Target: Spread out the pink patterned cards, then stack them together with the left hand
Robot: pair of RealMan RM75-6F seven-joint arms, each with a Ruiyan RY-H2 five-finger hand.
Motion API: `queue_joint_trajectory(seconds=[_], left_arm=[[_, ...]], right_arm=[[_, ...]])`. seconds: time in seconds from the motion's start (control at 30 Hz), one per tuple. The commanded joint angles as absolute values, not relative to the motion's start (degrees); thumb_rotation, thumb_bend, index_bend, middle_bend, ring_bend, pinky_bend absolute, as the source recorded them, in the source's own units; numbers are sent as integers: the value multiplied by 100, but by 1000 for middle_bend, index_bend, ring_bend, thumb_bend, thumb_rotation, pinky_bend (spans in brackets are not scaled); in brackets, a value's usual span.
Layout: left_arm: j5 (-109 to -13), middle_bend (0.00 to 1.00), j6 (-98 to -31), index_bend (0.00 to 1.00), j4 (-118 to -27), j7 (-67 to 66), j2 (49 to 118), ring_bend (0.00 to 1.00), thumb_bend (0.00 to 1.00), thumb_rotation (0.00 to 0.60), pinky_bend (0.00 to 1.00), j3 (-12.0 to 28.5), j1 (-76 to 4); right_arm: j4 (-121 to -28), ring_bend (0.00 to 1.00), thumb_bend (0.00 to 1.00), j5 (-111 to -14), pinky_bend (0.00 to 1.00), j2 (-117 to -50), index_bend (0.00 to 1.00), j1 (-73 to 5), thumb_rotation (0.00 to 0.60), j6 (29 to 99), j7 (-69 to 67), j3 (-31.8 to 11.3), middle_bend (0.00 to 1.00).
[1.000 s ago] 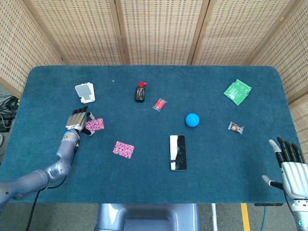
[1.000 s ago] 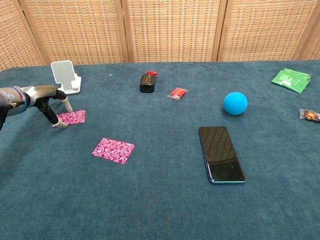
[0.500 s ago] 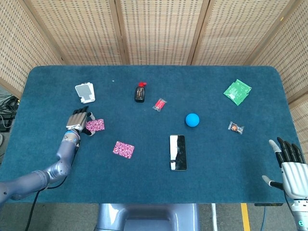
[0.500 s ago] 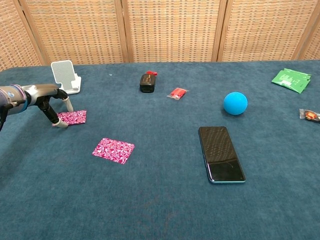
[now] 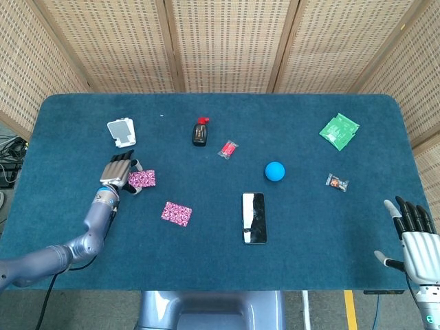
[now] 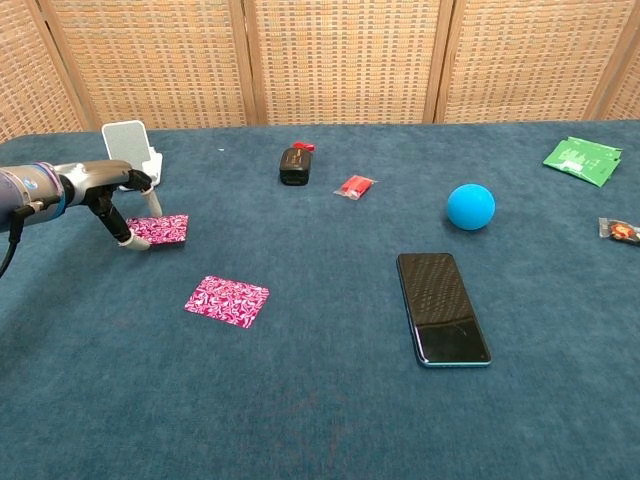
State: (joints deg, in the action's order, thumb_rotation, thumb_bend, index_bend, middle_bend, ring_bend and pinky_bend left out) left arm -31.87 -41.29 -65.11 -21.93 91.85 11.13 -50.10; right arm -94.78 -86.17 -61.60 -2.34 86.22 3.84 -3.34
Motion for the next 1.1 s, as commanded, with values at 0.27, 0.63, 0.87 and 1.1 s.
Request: queue_joint_trajectory(seconds=[0.27, 0.63, 0.87, 1.1], left_arm=[[-4188, 0, -4501, 677, -7581, -2012, 8961, 0, 252, 600, 0, 1039, -4937], [-4939, 0, -4755, 670, -8256, -2221, 9040, 0, 250, 600, 0, 682, -4900], [-4874, 0, -4791, 666, -8179, -2380, 9178, 0, 250, 600, 0, 602, -4918], [-4795, 0, -4712, 647, -8128, -2313, 9278, 0, 250, 600, 0, 599, -4908]], right_arm=[[-9477, 0, 0, -8623, 0, -6155, 0, -228, 600, 8632, 374, -330, 0], [-9475, 0, 0, -8623, 0, -6142, 0, -225, 600, 8634, 346, -331, 0], [-9481, 0, 0, -8633, 0, -6125, 0, -219, 600, 8641, 309, -327, 0], [-9492, 0, 0, -8636, 0, -6113, 0, -222, 600, 8632, 303, -324, 0]])
